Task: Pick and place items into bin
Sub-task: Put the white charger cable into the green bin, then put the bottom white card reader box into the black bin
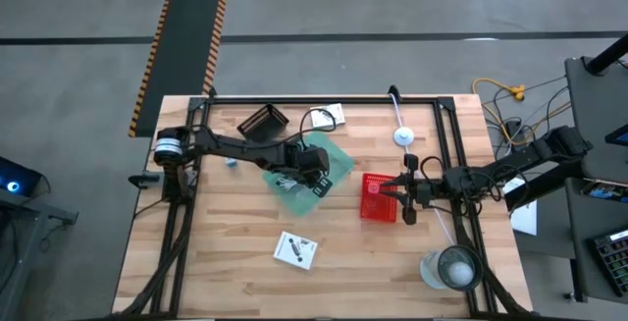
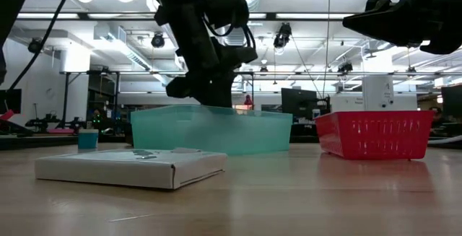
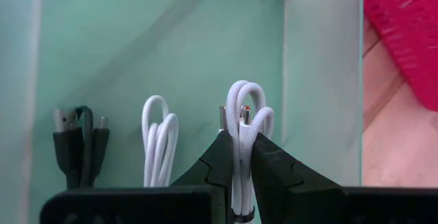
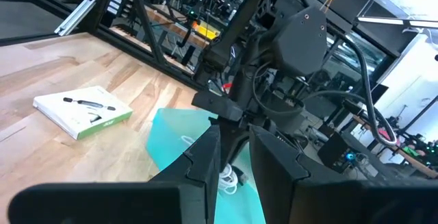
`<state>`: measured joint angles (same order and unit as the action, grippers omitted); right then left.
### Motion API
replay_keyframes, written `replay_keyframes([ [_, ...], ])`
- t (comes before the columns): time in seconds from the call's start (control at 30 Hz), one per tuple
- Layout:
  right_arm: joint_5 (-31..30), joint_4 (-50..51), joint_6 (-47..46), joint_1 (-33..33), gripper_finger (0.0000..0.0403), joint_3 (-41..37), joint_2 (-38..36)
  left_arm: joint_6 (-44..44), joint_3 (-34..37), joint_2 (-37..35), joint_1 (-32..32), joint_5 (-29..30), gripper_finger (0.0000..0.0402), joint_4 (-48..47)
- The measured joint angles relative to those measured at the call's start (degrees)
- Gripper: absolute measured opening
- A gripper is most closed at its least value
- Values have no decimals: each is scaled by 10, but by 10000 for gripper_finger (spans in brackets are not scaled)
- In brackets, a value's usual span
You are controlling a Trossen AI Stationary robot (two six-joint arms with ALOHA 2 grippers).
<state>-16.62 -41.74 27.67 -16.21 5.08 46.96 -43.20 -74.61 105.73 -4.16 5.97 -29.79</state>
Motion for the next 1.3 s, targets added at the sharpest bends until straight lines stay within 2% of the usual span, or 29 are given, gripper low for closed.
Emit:
replay_keyframes([
  [0.37, -1, 7, 9, 0, 68, 0, 0, 5, -2, 42, -3, -41, 21, 14],
  [0.87, 0, 9, 10, 0, 68, 0, 0, 54, -6, 39, -4, -39, 114, 23],
  [1.03, 0, 9, 10, 0, 68, 0, 0, 113, -22, 13, -4, -42, 140, 23],
  [1.3, 0, 10, 10, 0, 68, 0, 0, 277, -33, -28, 31, -48, 143, 46],
])
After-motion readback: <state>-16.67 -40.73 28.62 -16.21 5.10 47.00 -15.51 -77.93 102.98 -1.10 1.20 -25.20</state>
